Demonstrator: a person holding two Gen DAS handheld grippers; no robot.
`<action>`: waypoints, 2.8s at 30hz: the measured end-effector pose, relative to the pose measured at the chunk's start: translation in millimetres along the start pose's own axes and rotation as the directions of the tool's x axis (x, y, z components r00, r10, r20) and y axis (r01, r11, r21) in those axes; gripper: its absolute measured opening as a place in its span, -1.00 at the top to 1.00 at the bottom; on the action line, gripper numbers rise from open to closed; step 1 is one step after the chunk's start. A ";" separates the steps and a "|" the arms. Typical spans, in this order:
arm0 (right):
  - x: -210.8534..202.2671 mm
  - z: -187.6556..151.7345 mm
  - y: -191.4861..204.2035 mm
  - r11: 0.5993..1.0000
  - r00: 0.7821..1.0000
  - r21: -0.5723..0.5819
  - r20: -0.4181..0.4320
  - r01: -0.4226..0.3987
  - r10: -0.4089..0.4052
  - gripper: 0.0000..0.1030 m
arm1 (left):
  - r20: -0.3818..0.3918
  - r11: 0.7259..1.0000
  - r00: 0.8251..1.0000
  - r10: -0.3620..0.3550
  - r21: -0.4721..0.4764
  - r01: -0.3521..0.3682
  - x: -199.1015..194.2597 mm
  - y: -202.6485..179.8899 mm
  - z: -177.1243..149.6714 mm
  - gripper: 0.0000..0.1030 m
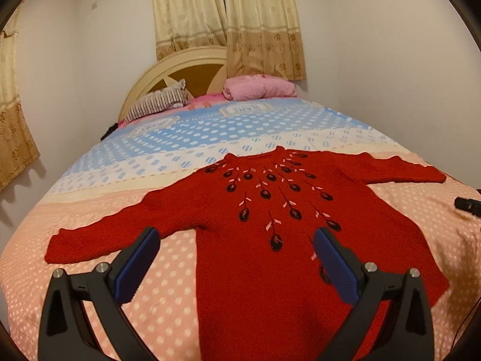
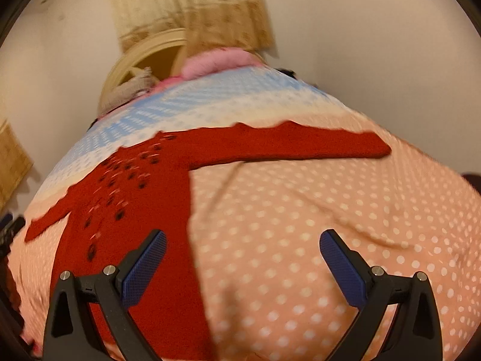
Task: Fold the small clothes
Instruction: 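Reach the right tool to the sweater hem and grasp it, then lift the hem with the right tool and fold it toward the collar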
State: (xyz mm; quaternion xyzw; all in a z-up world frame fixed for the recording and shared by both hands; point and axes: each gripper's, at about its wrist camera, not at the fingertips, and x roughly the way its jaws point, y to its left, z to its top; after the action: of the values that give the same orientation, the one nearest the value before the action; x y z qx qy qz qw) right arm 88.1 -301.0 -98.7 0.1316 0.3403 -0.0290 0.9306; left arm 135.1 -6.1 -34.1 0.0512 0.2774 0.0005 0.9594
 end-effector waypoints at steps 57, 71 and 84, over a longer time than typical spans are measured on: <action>79.8 211.8 -84.7 0.983 0.992 0.157 0.070 0.090 -0.102 0.67 | -0.182 0.986 0.983 0.012 -0.164 -0.042 127.5 75.3 3.5 -1.00; 47.2 256.0 59.1 0.997 0.986 -0.053 0.157 -0.054 0.061 0.68 | -0.159 0.973 0.987 0.009 -0.225 -0.045 115.3 99.2 -6.1 -1.00; 45.7 250.8 194.4 0.954 0.959 -0.210 0.139 -0.214 0.246 0.68 | -0.152 0.966 0.988 -0.009 -0.257 -0.031 111.8 110.3 -15.1 -1.00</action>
State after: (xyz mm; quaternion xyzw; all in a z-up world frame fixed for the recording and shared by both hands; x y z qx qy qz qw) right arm 307.9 -178.4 99.8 0.0769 0.2464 0.1021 0.9607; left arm 224.6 108.4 -95.4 -0.0729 0.3471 0.0461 0.9339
